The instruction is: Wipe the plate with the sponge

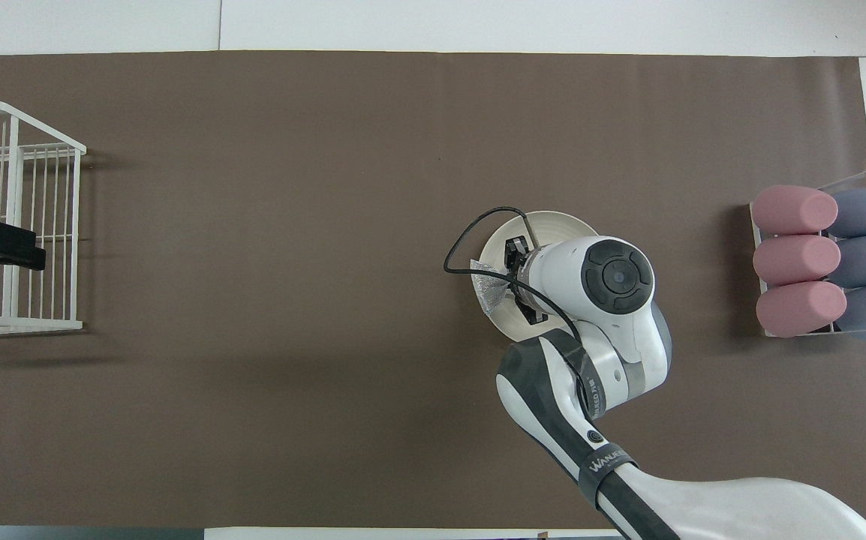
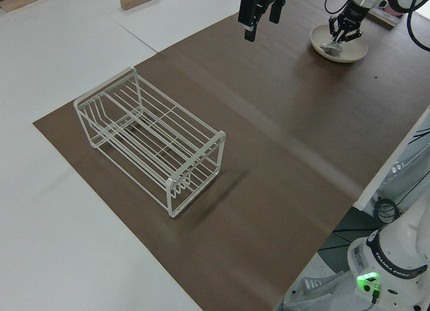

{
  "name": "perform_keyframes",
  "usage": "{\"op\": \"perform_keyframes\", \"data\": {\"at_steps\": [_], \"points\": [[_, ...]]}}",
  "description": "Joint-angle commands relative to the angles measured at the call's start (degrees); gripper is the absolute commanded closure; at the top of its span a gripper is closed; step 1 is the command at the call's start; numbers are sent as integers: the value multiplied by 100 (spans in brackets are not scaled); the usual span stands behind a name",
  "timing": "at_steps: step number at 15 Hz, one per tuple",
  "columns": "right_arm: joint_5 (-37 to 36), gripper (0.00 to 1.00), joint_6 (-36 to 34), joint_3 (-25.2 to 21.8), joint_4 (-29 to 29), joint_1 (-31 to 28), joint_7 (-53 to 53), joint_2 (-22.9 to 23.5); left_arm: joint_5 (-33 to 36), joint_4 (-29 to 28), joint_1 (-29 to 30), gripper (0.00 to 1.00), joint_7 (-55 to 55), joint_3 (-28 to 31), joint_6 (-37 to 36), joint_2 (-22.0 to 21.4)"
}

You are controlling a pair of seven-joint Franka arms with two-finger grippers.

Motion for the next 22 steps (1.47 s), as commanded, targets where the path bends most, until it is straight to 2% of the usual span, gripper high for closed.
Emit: {"op": "perform_keyframes", "data": {"at_steps": [1,9,11,15,19,22], "points": [[67,100,153,56,-197,-296,-459,-74,107,1090,-200,0,-95,38,-784,624],[67,100,136,56,-259,-903,-2058,-74,115,679,-395,0,-103,171,-22,695],[67,100,127,56,-267,-965,-2156,-74,115,548,-395,0,-103,170,92,669],[75,100,83,65,-294,-851,-1868,-92,98,538,-395,0,-104,144,58,643],[75,100,144,65,-346,-158,-604,-118,63,556,-359,0,-104,118,101,643],[75,100,293,56,-346,-103,-442,-118,54,547,-342,0,-86,109,102,634]]}}
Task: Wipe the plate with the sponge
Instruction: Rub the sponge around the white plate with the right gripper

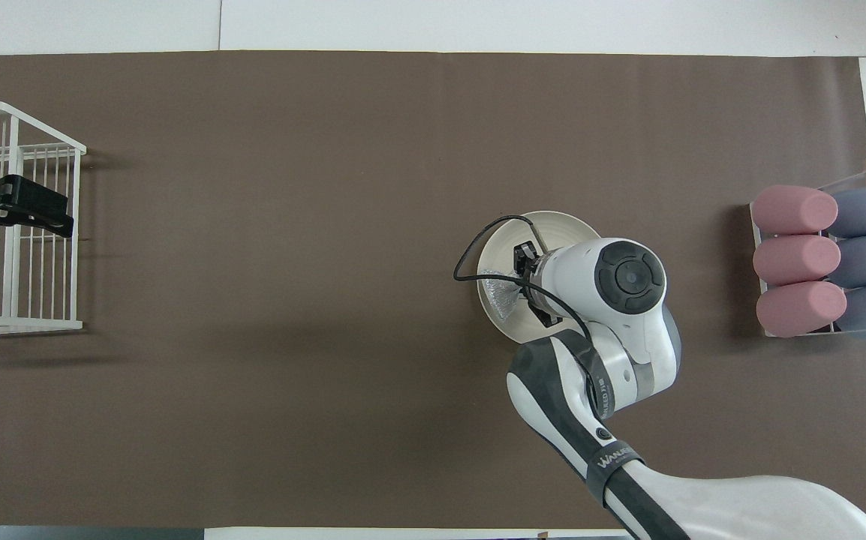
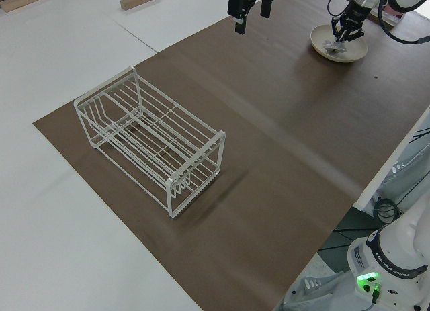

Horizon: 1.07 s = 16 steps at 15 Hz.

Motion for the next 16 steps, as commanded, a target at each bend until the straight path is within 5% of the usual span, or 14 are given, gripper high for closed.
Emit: {"op": "perform_keyframes", "data": {"at_steps": [1,8,16], "points": [[66,100,216,1,-180,-142,-108,-75,45,-106,-36,0,-30,34,102,-105],[66,100,198,1,-180,-871,-1788,-49,53,-158,-27,0,-21,51,67,-140],[75,100,207,10,-302,-320,-685,-93,19,-475,113,0,-39,-72,76,-448]]}}
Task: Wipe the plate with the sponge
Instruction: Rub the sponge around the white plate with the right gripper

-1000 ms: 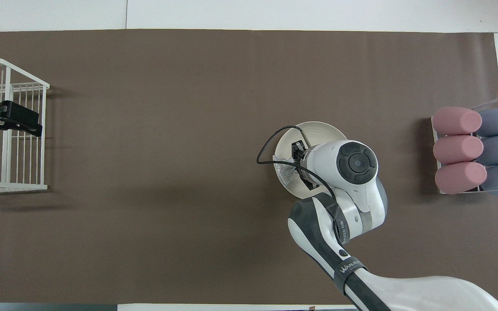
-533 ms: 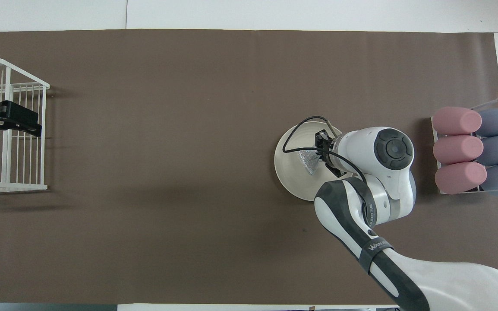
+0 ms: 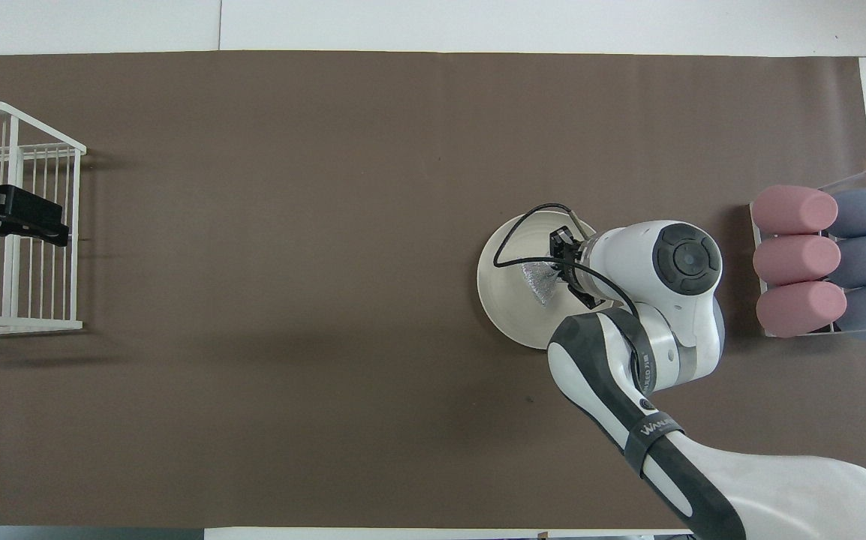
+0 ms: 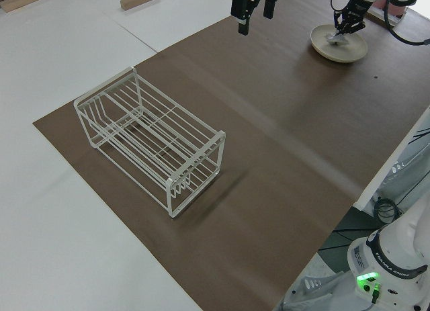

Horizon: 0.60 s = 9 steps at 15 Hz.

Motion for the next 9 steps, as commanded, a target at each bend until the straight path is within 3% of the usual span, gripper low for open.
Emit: {"op": "perform_keyframes", "data": {"at_steps": [1,7,9], "points": [[73,100,143,29,-214,439,807,-90,-95,-252,113,0,-52,-78,89,-204],[73,100,204,29,-152,564,1143,-90,-342,-252,140,0,-210,-60,89,-196],[73,100,-22,29,320,573,1326,-108,-333,-243,175,0,-158,-60,89,-204]]}}
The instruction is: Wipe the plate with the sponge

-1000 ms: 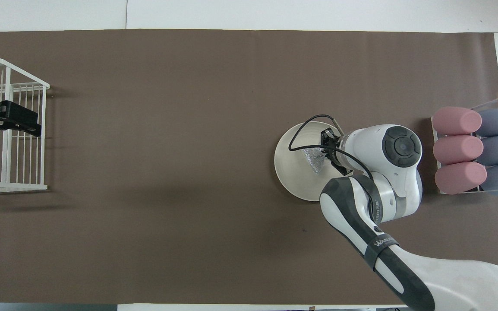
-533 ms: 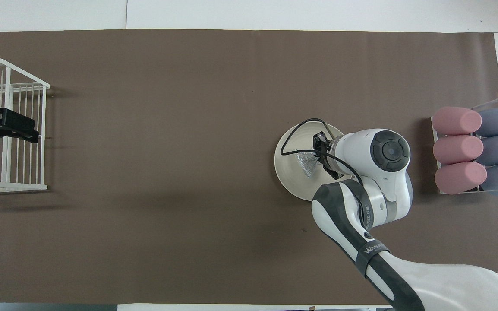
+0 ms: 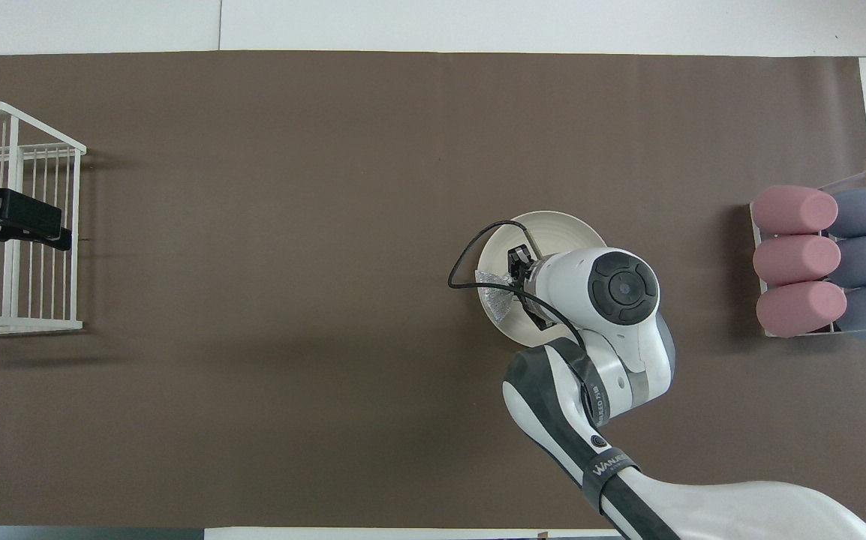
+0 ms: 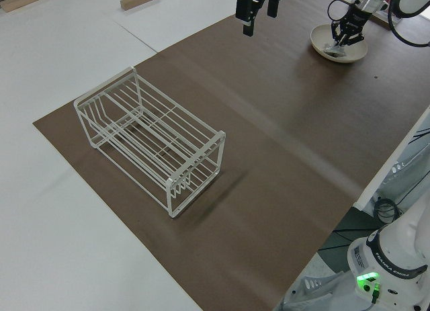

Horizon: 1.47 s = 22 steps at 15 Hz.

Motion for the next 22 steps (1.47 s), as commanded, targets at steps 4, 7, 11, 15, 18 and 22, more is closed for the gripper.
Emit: {"op": "perform_keyframes", "data": {"at_steps": [4,7,11,15,18,22], "points": [[63,100,-2248,47,1745,60,941,-344,-64,-172,100,0,-54,-14,16,-142],[-34,100,-3419,55,2669,132,1522,-511,-64,-163,82,0,-54,-14,16,-160],[-920,100,-4615,90,3917,377,2434,-441,-64,-163,56,0,-115,-15,34,-160],[-870,100,-4688,108,4104,764,3728,-335,-709,-216,-67,0,-1035,-50,121,-178],[-491,100,-4679,135,4366,878,4159,-47,-2570,-845,64,0,-1381,-32,383,-448],[-517,100,-4741,135,4693,1028,4230,166,-4673,-3042,-320,0,-1189,-50,2086,-1442]]}}
